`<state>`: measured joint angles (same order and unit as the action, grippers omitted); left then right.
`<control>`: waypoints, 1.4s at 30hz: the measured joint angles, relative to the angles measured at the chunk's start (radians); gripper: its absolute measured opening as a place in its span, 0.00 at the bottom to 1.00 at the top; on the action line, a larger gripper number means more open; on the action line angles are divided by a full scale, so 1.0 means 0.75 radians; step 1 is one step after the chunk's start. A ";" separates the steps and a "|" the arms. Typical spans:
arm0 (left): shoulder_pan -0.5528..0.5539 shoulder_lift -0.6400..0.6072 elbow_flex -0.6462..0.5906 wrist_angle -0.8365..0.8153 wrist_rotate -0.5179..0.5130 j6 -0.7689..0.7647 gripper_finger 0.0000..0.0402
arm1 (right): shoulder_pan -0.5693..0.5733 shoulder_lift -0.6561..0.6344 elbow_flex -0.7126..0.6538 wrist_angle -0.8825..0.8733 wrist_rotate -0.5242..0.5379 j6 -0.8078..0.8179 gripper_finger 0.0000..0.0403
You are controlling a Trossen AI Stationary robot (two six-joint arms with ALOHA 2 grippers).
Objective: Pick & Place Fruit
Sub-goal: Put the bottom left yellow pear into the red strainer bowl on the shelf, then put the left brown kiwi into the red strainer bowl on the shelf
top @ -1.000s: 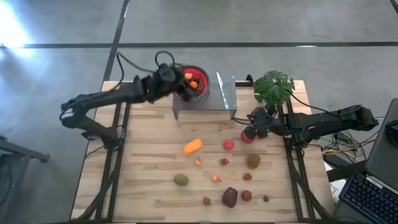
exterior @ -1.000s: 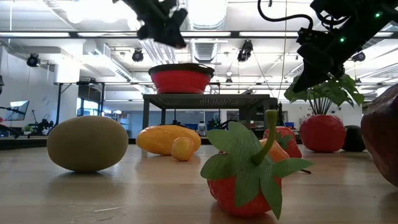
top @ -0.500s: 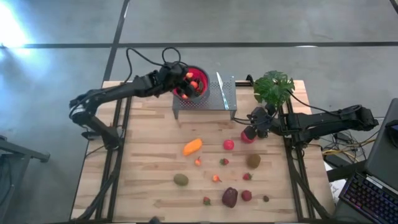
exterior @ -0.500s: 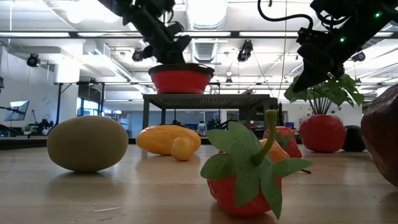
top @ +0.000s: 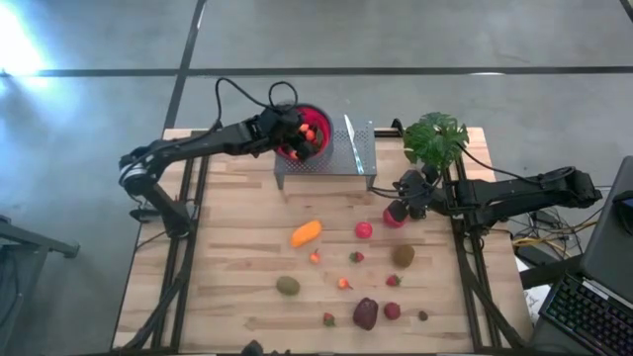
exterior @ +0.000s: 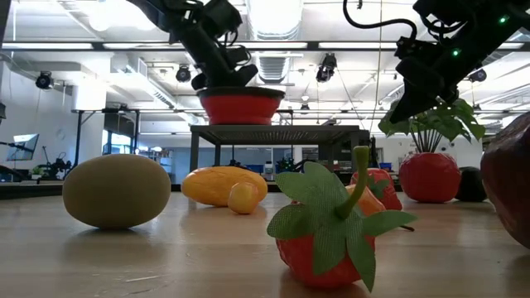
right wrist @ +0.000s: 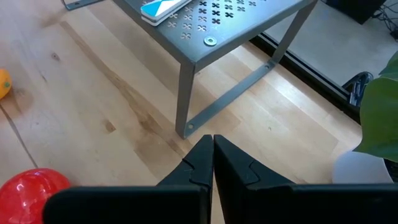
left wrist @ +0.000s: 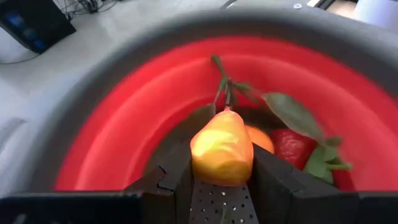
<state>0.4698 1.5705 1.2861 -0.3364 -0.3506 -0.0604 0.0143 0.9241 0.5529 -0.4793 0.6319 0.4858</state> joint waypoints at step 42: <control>-0.333 -0.004 0.622 -0.876 -0.003 0.052 0.55 | 0.000 0.000 0.000 -0.001 0.000 -0.025 0.02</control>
<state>0.2197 1.5677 1.7524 -0.9933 -0.3531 -0.0210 0.0143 0.9242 0.5529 -0.4797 0.6319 0.4671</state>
